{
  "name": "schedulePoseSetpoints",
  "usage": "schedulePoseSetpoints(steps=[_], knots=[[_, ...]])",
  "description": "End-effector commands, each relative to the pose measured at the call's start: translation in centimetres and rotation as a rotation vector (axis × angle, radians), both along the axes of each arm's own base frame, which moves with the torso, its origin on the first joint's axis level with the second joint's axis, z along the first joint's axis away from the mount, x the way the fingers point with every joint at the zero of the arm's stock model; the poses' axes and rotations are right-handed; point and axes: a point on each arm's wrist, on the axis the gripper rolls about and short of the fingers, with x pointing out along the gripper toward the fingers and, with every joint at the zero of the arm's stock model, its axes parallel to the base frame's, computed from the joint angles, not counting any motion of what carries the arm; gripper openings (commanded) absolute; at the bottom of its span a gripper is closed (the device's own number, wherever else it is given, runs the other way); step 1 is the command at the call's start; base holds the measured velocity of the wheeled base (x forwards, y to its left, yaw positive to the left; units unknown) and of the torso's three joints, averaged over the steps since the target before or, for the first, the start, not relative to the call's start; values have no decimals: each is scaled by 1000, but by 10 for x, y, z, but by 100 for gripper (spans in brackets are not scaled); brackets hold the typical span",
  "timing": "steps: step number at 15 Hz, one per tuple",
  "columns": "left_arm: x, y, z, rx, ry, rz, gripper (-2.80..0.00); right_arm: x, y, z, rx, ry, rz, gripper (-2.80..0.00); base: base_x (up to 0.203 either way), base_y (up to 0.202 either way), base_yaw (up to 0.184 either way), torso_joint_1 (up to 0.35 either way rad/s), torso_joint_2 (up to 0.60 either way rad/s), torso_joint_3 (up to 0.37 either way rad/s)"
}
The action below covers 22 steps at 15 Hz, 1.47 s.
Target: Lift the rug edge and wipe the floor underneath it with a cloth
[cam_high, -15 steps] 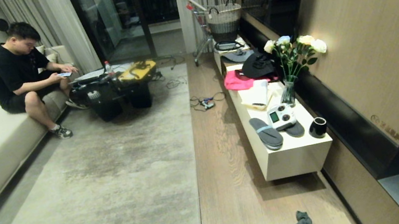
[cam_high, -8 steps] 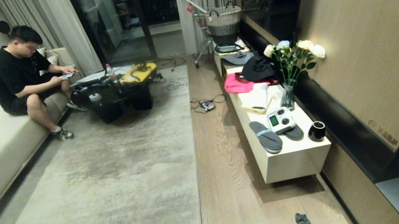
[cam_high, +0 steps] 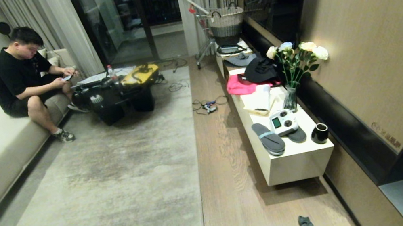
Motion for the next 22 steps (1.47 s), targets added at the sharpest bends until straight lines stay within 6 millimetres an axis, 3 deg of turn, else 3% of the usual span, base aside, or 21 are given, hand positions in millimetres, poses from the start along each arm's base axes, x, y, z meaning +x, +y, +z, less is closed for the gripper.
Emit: schedulePoseSetpoints(steps=[1, 22], knots=[[0, 0, 0, 0, 0, 1, -280, 0, 0, 0, 0, 1, 1, -280, 0, 0, 0, 0, 0, 0], [0, 0, 0, 0, 0, 1, -280, 0, 0, 0, 17, 0, -6, -280, 0, 0, 0, 0, 0, 0]])
